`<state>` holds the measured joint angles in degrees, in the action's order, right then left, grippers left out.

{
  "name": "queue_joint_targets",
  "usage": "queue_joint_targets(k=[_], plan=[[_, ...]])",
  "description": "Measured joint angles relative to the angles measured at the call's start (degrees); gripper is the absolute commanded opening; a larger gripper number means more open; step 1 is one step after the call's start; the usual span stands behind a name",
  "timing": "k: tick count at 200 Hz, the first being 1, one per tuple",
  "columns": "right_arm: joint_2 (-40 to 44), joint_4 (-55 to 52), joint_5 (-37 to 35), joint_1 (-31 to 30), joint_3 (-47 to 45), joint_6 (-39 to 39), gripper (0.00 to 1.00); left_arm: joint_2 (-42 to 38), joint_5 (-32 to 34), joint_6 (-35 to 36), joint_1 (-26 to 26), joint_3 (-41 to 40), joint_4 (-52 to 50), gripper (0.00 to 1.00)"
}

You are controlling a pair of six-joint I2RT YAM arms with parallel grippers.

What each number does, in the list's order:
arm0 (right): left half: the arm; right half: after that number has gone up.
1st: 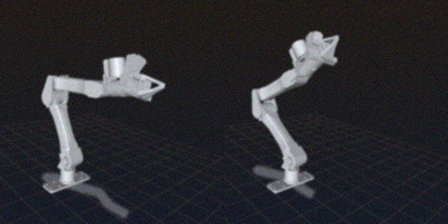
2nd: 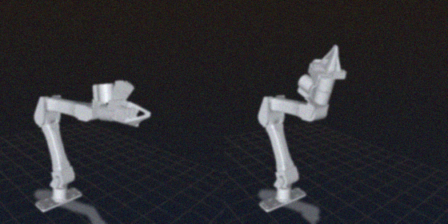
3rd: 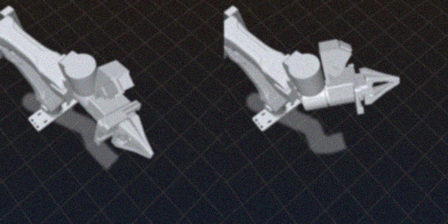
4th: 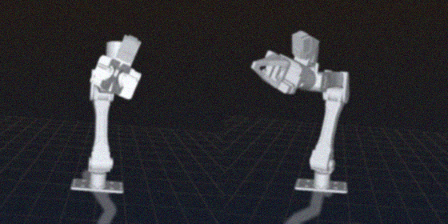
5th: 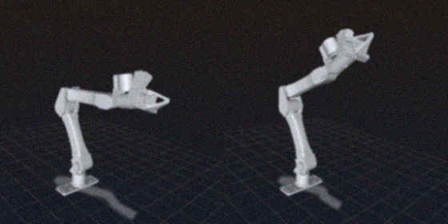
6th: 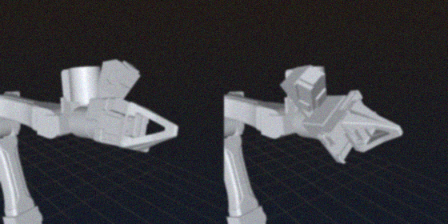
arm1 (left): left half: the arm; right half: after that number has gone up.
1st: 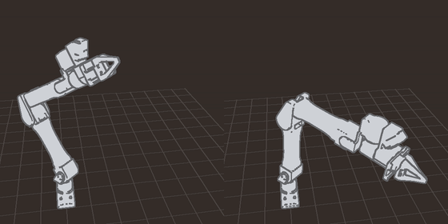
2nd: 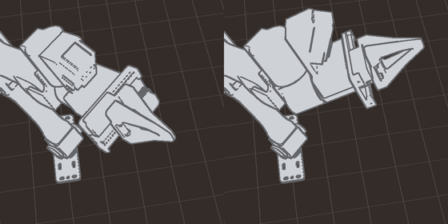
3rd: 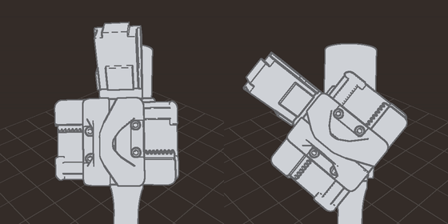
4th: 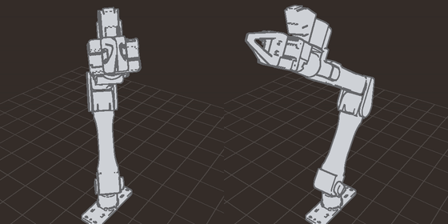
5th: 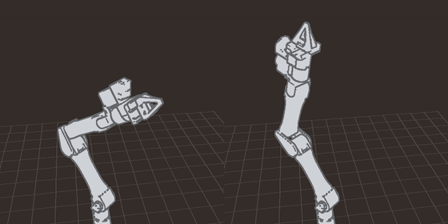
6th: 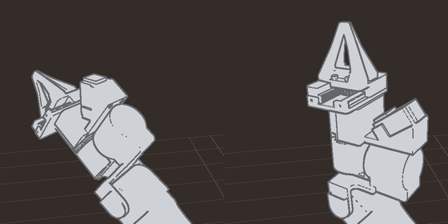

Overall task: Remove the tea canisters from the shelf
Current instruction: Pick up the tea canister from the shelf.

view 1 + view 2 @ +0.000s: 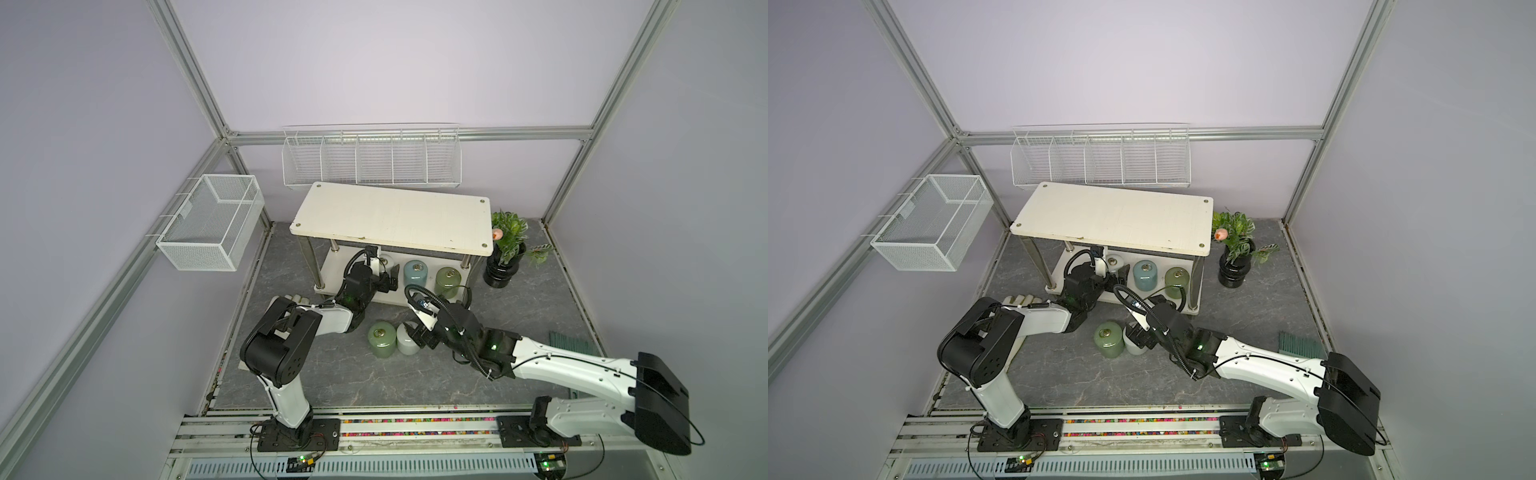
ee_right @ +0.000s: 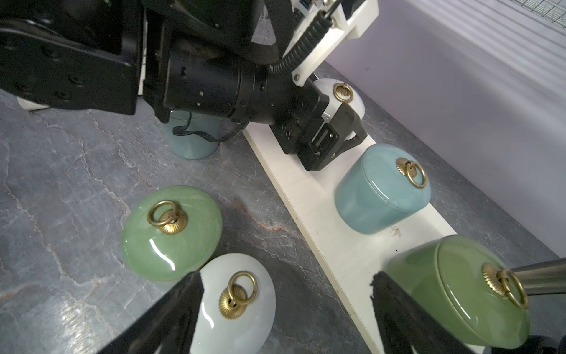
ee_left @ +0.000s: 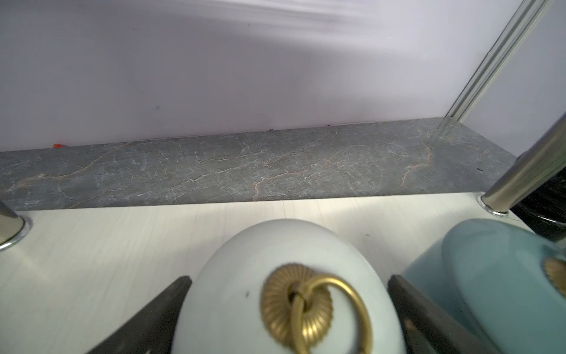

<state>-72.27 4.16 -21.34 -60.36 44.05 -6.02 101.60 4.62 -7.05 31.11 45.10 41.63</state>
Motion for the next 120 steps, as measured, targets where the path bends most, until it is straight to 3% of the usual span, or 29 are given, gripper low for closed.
queue_joint_targets(k=[120], plan=[[0.0, 0.02, 0.0, 0.0, 0.0, 0.0, 0.89, 0.09, 0.98, -1.09, 0.0, 1.07, -2.58, 0.85]])
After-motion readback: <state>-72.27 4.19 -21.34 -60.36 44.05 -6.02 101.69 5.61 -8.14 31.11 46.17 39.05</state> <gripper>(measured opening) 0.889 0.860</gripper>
